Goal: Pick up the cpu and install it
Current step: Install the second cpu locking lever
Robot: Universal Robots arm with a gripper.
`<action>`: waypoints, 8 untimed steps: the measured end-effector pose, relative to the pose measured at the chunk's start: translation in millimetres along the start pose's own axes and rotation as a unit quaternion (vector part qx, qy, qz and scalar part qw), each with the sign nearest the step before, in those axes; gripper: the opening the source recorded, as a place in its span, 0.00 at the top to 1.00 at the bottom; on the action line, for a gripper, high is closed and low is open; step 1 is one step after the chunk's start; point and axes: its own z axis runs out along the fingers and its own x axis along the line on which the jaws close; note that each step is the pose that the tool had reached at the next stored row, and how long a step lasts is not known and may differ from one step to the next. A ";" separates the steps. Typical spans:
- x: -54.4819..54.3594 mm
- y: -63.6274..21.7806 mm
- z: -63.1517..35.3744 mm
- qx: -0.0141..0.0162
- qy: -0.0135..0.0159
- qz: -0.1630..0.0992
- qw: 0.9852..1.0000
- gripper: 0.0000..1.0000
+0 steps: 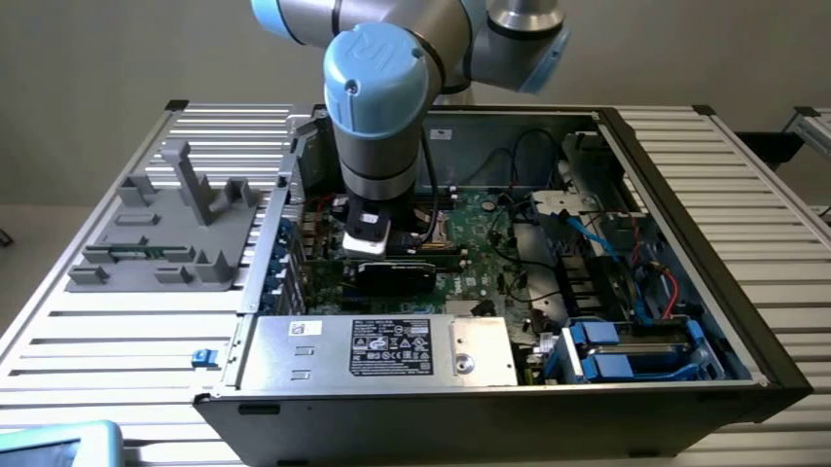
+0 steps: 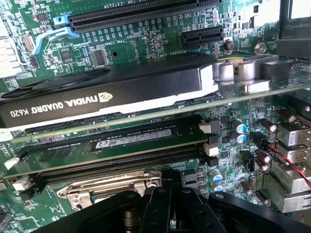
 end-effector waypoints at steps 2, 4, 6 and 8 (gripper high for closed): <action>-0.1 -0.3 0.7 0.000 0.000 0.000 1.000 0.89; -0.2 -0.6 1.3 0.000 0.000 0.000 1.000 0.89; -0.2 -0.9 2.1 0.000 0.000 0.000 1.000 0.89; -0.3 -1.3 2.8 0.000 0.000 0.000 1.000 0.89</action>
